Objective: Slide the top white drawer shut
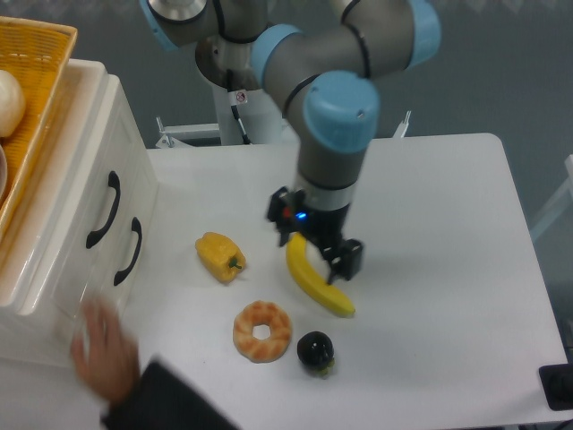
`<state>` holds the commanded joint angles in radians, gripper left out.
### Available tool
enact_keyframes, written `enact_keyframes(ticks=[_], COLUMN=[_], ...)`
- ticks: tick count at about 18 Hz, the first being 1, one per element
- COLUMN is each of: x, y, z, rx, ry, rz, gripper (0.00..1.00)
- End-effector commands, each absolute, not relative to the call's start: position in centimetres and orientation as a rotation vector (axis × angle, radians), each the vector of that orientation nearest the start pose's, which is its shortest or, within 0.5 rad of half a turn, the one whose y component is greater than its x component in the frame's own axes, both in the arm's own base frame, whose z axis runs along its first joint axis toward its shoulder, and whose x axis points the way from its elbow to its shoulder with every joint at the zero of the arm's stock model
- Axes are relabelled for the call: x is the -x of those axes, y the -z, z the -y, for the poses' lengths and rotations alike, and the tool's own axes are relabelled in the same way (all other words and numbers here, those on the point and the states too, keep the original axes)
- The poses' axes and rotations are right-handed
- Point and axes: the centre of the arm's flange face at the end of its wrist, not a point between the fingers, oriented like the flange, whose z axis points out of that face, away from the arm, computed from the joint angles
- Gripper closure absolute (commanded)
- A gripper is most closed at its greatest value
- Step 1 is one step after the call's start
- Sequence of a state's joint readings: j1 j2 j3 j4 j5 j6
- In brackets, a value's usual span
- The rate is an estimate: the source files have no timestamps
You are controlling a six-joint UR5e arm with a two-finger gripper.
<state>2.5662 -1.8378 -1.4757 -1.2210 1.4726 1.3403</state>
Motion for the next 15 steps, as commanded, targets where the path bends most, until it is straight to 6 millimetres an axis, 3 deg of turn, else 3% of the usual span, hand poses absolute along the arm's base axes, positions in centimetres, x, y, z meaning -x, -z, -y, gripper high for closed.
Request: enact_keyframes(ticks=[6, 9, 15], x=[48.4, 49.4, 49.9], y=[-43.5, -44.0, -43.9], z=[-38.8, -36.8, -35.1], rx=[2.906, 2.895, 2.896], ry=[-0.238, -0.257, -0.244], rz=[-0.744, -0.815, -0.823], gripper=[0.0, 0.0, 0.0])
